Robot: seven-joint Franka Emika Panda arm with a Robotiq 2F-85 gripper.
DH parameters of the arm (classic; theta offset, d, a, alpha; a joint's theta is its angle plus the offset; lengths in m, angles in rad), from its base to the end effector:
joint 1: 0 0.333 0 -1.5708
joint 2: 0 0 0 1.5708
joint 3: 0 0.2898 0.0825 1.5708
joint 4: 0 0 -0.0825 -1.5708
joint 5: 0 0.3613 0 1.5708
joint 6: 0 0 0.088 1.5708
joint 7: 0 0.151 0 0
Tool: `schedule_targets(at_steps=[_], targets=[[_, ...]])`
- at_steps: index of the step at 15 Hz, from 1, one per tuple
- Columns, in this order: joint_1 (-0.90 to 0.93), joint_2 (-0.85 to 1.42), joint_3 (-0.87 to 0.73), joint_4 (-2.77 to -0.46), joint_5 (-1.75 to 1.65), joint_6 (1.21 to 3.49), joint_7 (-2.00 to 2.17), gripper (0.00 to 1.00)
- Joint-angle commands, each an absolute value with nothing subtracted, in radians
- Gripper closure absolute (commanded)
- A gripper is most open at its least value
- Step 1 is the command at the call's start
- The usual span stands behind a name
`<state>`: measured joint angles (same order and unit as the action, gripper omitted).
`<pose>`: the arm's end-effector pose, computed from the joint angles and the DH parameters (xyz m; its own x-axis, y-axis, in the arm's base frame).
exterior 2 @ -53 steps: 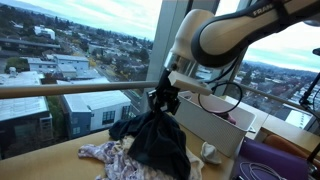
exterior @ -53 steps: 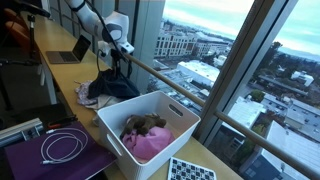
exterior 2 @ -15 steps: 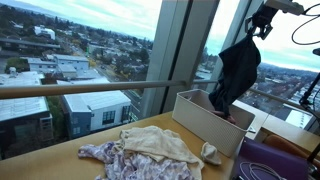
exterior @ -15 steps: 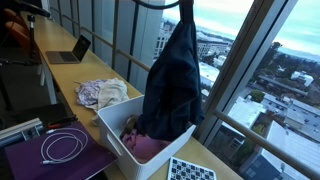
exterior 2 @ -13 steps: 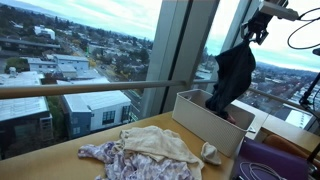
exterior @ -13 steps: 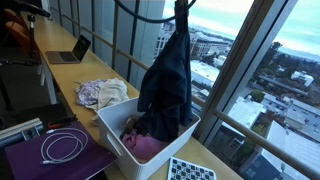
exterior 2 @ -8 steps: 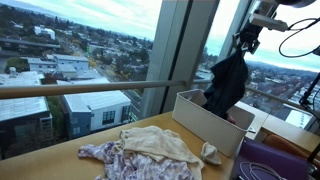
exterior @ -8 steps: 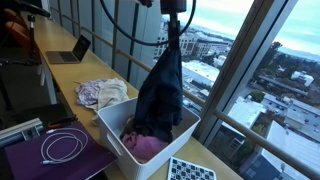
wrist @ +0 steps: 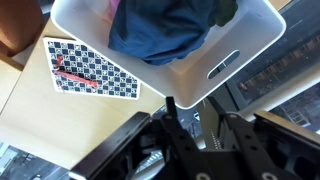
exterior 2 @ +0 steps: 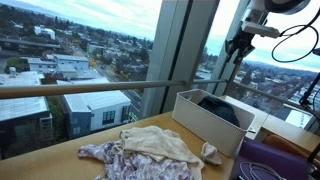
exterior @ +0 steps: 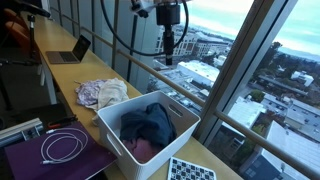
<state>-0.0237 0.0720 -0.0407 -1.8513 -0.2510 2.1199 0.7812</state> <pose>0.5849 -0.0580 0.4404 0.7133 -0.6363 0.2937 -0.6745 -0.7372 0.0410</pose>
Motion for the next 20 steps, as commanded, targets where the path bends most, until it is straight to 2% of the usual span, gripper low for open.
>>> schedule_targets(at_steps=[1, 5, 6, 13, 20], targets=[[0.000, 0.058, -0.029, -1.862, -0.252, 2.133, 0.791, 0.31], [0.084, 0.101, 0.042, -1.938, -0.255, 2.177, 0.867, 0.03], [0.105, 0.120, 0.060, -1.955, -0.250, 2.195, 0.887, 0.00], [0.235, 0.302, 0.102, -2.044, -0.242, 2.315, 1.021, 0.00], [0.244, 0.418, 0.067, -2.121, -0.209, 2.388, 1.014, 0.00]])
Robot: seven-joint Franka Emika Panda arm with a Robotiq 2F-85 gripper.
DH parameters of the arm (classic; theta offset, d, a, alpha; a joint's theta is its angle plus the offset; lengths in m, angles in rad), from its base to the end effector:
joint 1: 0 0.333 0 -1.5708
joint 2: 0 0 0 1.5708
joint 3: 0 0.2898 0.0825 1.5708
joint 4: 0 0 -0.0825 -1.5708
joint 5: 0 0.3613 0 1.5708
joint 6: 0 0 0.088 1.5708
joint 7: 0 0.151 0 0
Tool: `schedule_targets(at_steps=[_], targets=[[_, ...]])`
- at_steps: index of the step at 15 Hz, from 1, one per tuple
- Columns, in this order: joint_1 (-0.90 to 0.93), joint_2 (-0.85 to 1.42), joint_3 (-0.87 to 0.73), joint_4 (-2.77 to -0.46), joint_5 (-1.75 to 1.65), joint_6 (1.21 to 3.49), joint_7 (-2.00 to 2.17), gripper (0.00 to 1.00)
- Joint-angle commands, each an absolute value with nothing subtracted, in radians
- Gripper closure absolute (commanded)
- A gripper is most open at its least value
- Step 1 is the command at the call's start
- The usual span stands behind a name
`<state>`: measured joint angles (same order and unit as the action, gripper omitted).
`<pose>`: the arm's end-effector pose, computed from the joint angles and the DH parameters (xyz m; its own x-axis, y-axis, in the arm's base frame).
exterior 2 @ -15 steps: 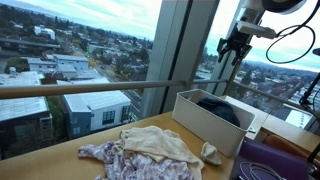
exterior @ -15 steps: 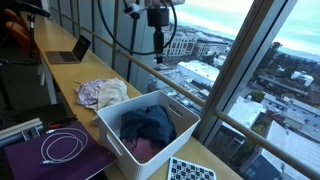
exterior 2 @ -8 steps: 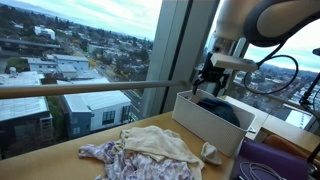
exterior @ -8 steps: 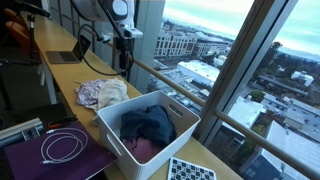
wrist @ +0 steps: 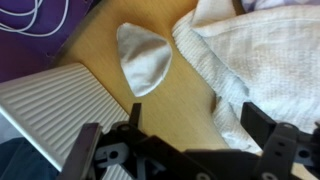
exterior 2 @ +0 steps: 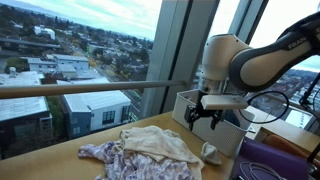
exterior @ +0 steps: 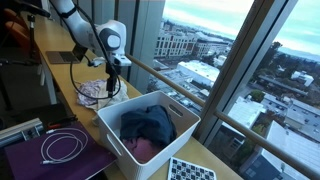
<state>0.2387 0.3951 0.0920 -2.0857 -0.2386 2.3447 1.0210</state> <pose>0.5161 0.1675 0.1739 0.8702 -0.4922 0.0212 -0.4877 -0.8547 0.1777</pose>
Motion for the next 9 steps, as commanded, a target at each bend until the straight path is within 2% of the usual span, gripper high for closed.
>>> schedule_targets(at_steps=[1, 8, 9], targets=[[0.244, 0.431, 0.061, -2.129, -0.205, 2.396, 1.013, 0.00], [0.249, 0.524, 0.033, -2.151, -0.156, 2.450, 1.004, 0.00], [0.249, 0.533, 0.030, -2.153, -0.151, 2.454, 1.003, 0.15]])
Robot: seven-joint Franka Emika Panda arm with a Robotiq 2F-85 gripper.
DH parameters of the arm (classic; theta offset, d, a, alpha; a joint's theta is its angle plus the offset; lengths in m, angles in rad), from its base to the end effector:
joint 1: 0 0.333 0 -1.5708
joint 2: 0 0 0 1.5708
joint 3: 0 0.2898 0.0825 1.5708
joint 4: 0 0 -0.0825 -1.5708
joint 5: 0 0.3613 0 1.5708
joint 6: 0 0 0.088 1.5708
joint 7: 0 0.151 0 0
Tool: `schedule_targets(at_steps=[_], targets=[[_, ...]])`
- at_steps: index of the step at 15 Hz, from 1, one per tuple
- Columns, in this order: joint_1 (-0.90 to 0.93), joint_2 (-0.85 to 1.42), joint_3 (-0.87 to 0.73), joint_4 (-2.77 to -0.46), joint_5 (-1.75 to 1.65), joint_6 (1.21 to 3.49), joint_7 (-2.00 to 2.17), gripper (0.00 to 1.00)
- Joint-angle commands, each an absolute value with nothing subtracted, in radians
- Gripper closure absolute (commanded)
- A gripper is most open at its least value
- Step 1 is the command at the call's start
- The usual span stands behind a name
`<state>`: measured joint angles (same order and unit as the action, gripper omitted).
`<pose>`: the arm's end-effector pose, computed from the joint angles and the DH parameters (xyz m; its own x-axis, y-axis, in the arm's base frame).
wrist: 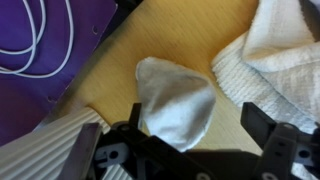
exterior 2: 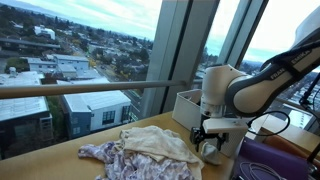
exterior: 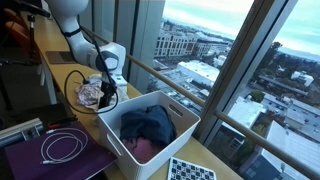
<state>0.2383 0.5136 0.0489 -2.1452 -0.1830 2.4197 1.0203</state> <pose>0.4857 0.1397 0.0961 0.8268 -0.5577 -0.0730 -0.5291 -0.8153 0.2354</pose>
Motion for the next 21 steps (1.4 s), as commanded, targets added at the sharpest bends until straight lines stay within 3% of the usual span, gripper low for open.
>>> schedule_targets(at_steps=[1, 10, 11, 21], targets=[[0.250, 0.541, 0.025, -2.153, -0.146, 2.457, 1.003, 0.26], [0.281, 0.539, 0.027, -2.137, -0.119, 2.449, 1.013, 0.95], [0.296, 0.519, 0.029, -2.129, -0.124, 2.440, 1.020, 0.99], [0.314, 0.237, -0.070, -2.114, -0.357, 2.307, 1.105, 0.98]])
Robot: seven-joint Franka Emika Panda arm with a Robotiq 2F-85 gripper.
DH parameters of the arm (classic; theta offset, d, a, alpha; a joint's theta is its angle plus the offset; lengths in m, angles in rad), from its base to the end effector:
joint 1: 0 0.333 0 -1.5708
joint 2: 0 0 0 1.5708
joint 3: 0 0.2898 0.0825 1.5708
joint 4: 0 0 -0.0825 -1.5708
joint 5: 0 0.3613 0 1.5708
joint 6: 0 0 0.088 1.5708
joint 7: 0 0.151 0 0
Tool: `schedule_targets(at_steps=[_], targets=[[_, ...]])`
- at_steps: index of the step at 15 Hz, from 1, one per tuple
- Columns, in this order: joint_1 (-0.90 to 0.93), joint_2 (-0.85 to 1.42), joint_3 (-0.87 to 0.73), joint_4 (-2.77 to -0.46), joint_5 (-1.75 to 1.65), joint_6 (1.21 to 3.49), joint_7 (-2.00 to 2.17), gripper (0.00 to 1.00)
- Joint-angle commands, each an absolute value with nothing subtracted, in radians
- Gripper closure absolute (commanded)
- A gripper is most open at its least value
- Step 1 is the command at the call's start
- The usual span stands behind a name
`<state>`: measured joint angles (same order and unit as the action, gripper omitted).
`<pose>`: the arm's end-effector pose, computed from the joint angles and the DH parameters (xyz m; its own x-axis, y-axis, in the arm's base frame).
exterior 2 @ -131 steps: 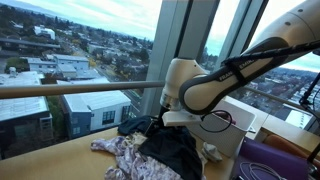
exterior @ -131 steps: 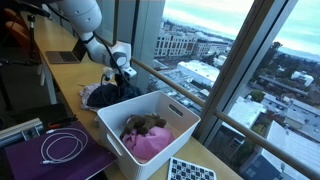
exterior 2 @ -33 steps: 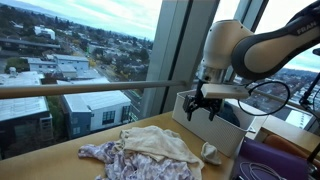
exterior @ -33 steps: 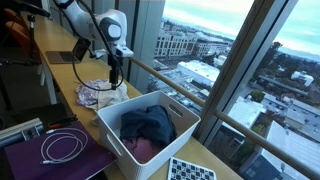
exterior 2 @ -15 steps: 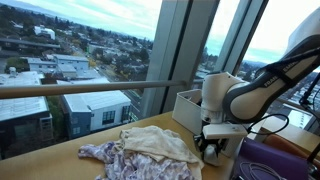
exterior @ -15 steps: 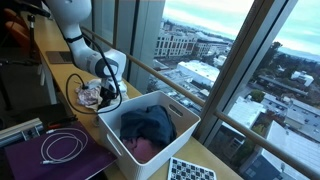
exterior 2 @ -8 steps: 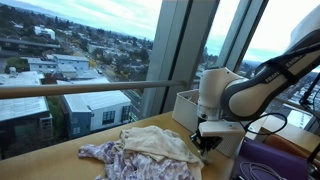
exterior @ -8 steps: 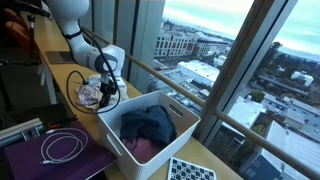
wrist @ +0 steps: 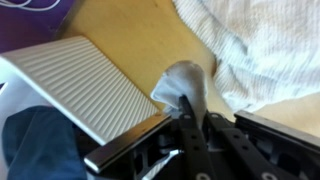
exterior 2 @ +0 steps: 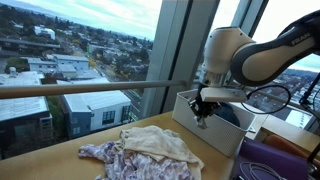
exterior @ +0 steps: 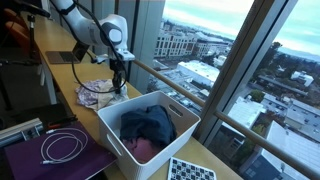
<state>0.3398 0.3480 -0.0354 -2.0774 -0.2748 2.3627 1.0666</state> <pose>0.5336 0.1549 0.2040 0.8469 -0.5165 0.1264 -0.5313 -0.8312 0.1638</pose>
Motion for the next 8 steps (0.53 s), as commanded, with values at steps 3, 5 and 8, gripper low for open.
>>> schedule_targets(at_steps=[3, 5, 8], targets=[[0.244, 0.148, -0.087, -2.130, -0.414, 2.266, 1.110, 0.98], [0.189, 0.115, -0.083, -2.136, -0.425, 2.259, 1.098, 0.98], [0.133, 0.108, -0.071, -2.137, -0.423, 2.260, 1.098, 0.97]])
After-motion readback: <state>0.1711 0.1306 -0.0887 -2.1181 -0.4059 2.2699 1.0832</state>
